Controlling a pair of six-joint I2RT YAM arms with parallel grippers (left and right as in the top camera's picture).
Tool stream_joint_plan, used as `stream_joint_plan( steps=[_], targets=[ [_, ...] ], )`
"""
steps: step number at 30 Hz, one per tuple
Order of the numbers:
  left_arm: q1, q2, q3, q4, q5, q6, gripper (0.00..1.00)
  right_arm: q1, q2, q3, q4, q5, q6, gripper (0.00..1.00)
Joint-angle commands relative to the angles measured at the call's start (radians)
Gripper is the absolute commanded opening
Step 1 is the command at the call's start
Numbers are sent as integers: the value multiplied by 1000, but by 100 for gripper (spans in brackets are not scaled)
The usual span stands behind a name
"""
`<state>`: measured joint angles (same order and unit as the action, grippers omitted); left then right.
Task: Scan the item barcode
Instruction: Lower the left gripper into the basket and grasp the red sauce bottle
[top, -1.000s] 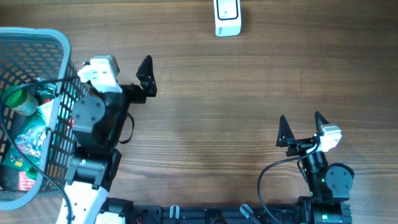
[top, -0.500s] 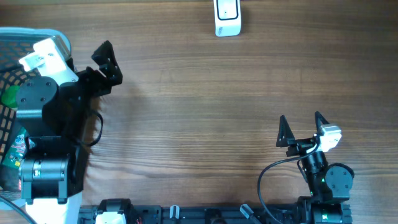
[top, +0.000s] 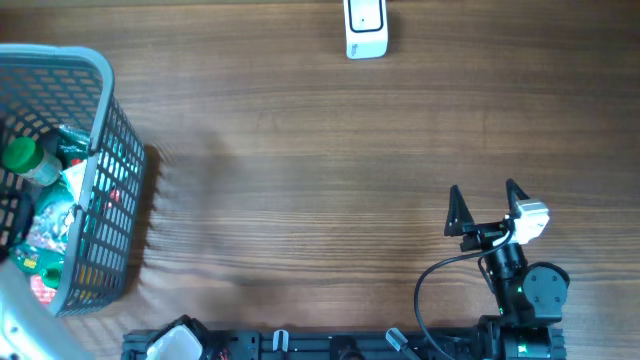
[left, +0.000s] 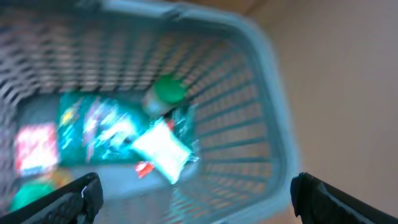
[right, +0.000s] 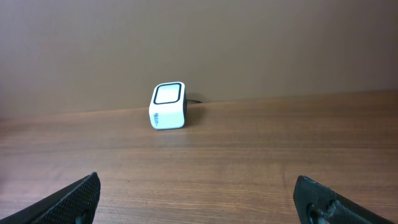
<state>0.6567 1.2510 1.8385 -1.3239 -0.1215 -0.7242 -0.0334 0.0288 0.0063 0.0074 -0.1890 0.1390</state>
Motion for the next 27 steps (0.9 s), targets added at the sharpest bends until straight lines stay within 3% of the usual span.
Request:
stream_joint_plan(
  steps=[1, 5, 9, 15, 27],
  targets=[
    [87, 53, 18, -105, 56, -99, 100, 4, -6, 0, 5, 13, 19, 100],
    [87, 74, 18, -185, 64, -98, 100, 4, -6, 0, 5, 13, 19, 100],
    [114, 135, 17, -361, 16, -354, 100, 4, -6, 0, 5, 13, 19, 100],
    [121, 267, 8, -361, 27, -328, 100, 4, -6, 0, 5, 13, 19, 100],
    [174, 273, -182, -361, -46, -266, 100, 4, -6, 0, 5, 13, 19, 100]
  ],
)
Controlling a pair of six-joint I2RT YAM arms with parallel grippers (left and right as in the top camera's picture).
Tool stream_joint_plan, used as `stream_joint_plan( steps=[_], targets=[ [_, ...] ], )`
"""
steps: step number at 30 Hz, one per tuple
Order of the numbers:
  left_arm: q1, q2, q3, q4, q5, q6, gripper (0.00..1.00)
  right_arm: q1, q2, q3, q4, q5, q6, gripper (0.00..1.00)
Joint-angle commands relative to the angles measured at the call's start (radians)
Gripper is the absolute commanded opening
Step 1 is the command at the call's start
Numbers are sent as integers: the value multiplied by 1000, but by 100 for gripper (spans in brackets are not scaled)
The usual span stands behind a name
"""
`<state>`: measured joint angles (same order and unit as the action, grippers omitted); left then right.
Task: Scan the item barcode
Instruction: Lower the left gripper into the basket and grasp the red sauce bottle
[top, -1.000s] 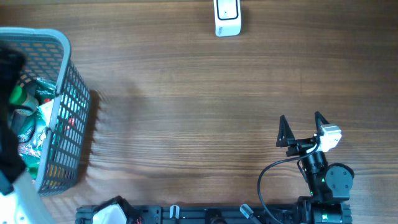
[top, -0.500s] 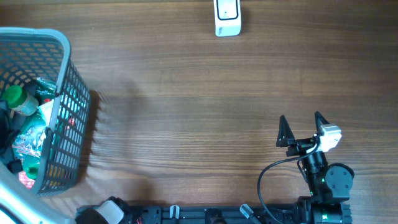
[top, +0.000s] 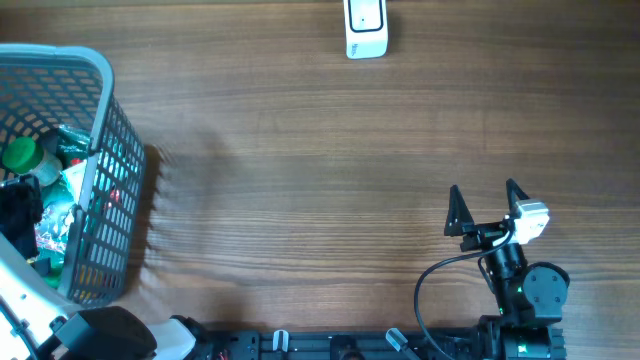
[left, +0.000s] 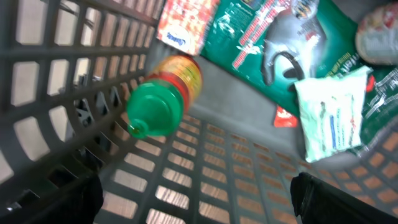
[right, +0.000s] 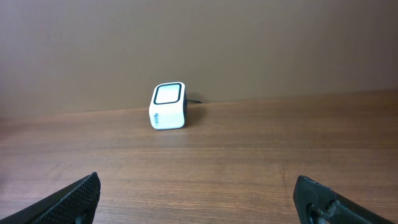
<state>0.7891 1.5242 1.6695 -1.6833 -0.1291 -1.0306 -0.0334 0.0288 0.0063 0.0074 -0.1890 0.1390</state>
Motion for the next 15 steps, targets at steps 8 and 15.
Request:
stream_joint_plan(
  steps=[8, 15],
  targets=[
    [141, 0, -17, -2, -47, 111, 100, 4, -6, 0, 5, 13, 19, 100],
    [141, 2, -17, 30, -63, 99, 100, 4, -6, 0, 5, 13, 19, 100]
  ],
)
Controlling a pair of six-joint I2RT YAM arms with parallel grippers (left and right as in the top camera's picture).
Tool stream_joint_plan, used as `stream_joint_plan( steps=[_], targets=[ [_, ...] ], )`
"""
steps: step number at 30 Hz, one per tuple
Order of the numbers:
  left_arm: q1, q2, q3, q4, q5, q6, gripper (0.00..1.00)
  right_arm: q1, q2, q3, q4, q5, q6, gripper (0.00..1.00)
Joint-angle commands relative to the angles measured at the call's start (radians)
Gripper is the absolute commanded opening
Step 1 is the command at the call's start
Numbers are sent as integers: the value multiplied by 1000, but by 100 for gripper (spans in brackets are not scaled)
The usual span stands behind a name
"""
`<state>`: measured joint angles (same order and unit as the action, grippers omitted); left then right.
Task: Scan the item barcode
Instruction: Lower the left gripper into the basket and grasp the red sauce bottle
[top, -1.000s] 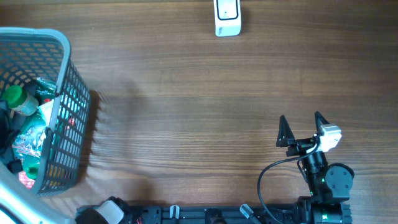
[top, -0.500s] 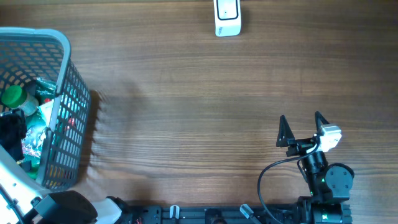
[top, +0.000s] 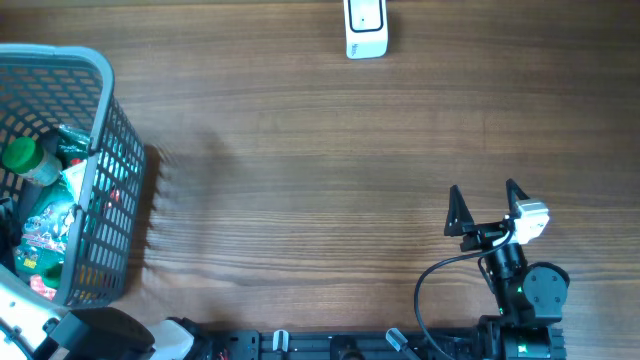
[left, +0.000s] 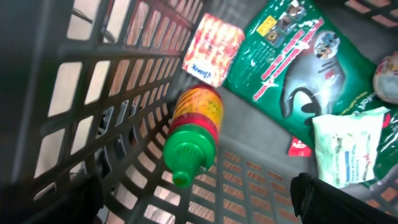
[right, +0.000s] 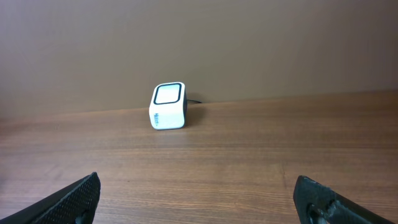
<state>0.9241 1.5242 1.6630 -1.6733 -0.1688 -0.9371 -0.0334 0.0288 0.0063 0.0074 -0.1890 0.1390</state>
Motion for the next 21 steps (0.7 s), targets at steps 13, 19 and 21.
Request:
stream_joint_plan(
  steps=[13, 19, 21],
  targets=[
    [3, 150, -11, -12, 10, -11, 100, 4, -6, 0, 5, 13, 19, 100],
    [1, 154, -100, -3, 11, -5, 100, 4, -6, 0, 5, 13, 19, 100],
    [1, 154, -179, 40, 11, -14, 100, 4, -6, 0, 5, 13, 19, 100]
  ],
)
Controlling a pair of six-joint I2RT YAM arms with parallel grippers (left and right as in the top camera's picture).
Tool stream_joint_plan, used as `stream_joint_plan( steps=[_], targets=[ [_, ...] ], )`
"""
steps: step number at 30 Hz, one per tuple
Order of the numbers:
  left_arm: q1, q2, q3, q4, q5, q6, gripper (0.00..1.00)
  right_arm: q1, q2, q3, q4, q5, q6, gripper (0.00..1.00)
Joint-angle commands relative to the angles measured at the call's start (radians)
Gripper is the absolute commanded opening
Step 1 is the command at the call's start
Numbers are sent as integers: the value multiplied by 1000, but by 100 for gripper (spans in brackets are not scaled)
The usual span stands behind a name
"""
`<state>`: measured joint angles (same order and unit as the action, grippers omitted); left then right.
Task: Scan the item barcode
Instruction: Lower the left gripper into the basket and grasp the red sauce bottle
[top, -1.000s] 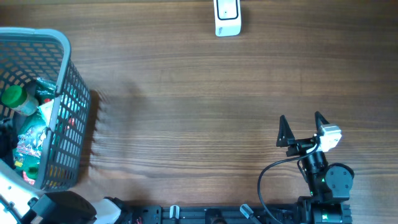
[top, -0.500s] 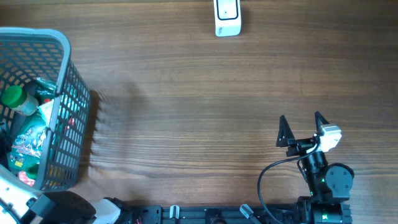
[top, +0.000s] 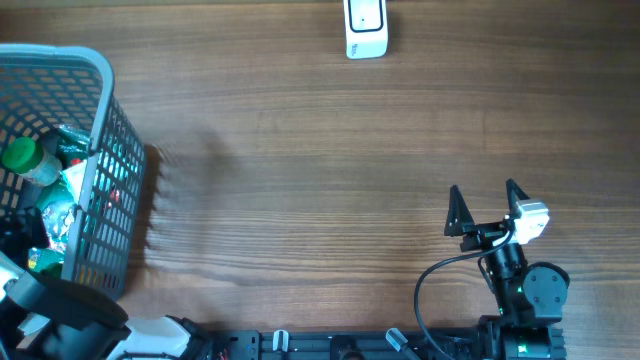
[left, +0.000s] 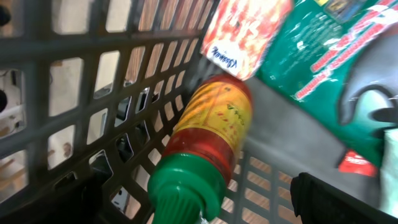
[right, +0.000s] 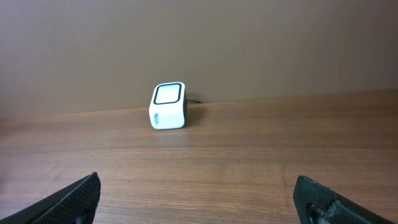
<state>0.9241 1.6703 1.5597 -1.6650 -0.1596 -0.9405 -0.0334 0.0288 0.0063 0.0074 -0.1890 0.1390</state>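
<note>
A yellow-and-red labelled bottle (left: 208, 134) with a green cap (left: 185, 186) lies inside the grey mesh basket (top: 98, 150), against its wall. My left gripper (left: 196, 208) is down in the basket and open. The cap sits between its two black fingertips (left: 53, 199), close to the camera, and nothing is gripped. The white barcode scanner (top: 365, 30) stands at the table's far edge, also seen as a white scanner (right: 168, 106) ahead of my right gripper (right: 199, 199). The right gripper (top: 487, 208) rests open and empty near the front right.
In the basket lie a red-and-white packet (left: 249, 28), a green foil bag (left: 348, 50) and another green-capped bottle (top: 20, 155). The basket's mesh wall (left: 74, 93) crowds the left fingertip. Brown wooden tabletop (top: 320, 180) stretches between basket and scanner.
My left gripper has come closer to the yellow-and-red bottle; the bottle fills more of the wrist view and its green cap now lies between the open fingers. The right arm is unmoved.
First my left gripper hovered open above the basket, looking down at its contents. Then it was inside the basket beside the lying bottle, then slightly farther back with the bottle centred. Now it is close over the bottle's cap. The right gripper stayed open, facing the scanner.
</note>
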Motion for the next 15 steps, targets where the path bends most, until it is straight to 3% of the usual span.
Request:
stream_joint_plan(
  steps=[1, 4, 5, 7, 11, 13, 15],
  targets=[
    [1, 8, -98, 53, 5, -10, 100, 4, -6, 0, 5, 13, 19, 100],
    [1, 8, -134, 89, 5, -10, 100, 4, -6, 0, 5, 13, 19, 100],
    [1, 8, -136, 90, 5, -10, 95, 4, -6, 0, 5, 13, 19, 100],
    [1, 8, -136, 92, 5, -10, 73, 4, -6, 0, 5, 13, 19, 100],
    [1, 7, -136, 105, 5, -10, 48, 4, -6, 0, 5, 13, 19, 100],
    [1, 7, -136, 106, 5, -10, 38, 4, -6, 0, 5, 13, 19, 100],
    [1, 7, -134, 112, 5, -10, 37, 4, -6, 0, 5, 13, 19, 100]
  ],
)
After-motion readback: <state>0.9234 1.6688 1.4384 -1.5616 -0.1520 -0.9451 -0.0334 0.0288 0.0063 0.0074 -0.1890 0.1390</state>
